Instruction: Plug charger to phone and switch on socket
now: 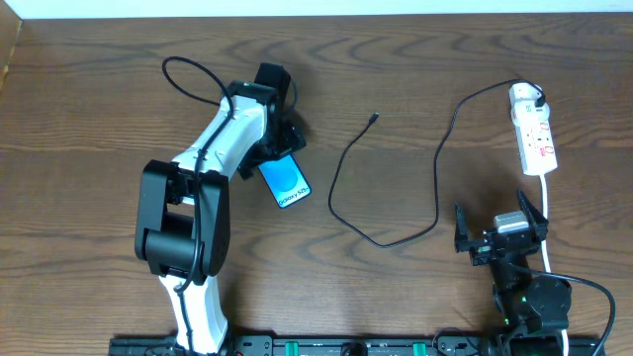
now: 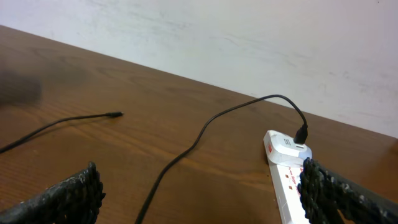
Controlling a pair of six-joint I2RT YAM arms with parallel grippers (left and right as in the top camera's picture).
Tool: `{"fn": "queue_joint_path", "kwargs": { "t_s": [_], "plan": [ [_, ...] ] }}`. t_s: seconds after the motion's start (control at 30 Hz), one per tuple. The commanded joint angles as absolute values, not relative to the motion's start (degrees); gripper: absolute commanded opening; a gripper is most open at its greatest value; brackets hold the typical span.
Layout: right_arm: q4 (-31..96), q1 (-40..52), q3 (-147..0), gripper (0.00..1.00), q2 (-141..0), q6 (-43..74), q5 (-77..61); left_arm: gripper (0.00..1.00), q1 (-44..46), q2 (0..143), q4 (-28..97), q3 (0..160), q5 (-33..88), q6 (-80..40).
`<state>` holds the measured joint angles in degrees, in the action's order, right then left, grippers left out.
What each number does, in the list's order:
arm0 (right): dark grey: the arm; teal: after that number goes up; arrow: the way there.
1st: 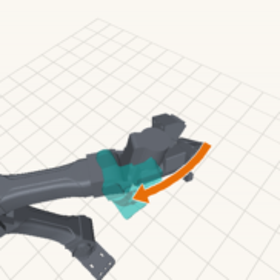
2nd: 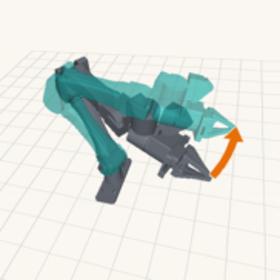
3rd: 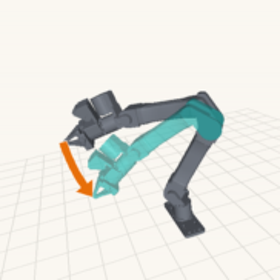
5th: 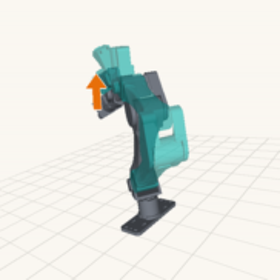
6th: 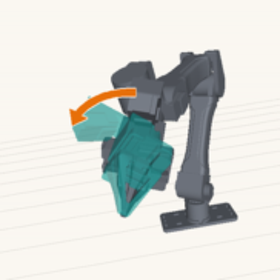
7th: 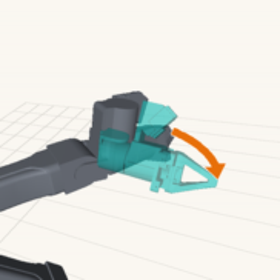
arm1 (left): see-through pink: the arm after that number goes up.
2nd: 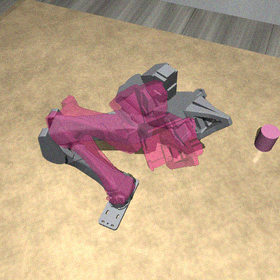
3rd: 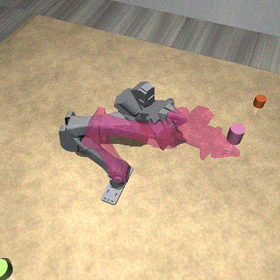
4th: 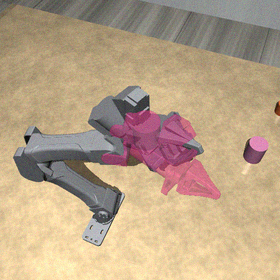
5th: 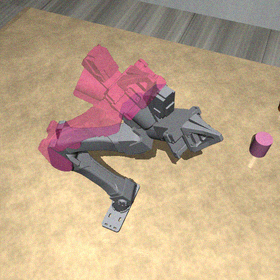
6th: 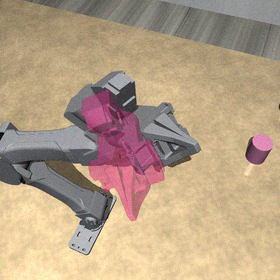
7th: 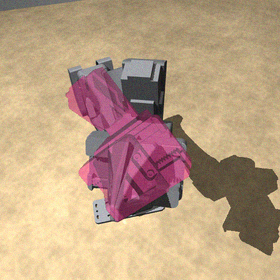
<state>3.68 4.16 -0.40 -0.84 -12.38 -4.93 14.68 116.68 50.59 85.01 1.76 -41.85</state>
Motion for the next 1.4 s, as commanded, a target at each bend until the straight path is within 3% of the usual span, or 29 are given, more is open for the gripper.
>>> {"fn": "queue_joint_path", "kwargs": {
  "t_s": [0.0,0.47,1.1,1.37],
  "plan": [
    [3.90,4.56,-0.32,0.99,-0.49,-11.84,-5.26,0.98,14.63,116.84,48.07,81.78,5.48,-42.72],
    [3.90,4.56,-0.32,0.99,-0.49,-11.86,-5.26,0.99,14.70,116.92,40.21,74.06,6.83,-42.74],
    [3.90,4.56,-0.32,0.99,-0.49,-11.84,-5.26,0.77,16.43,117.99,38.06,72.12,4.43,-42.44],
    [3.90,4.56,-0.32,0.99,-0.49,-11.86,-5.26,0.74,16.32,117.97,38.87,72.12,0.05,-33.85]
  ]
}}
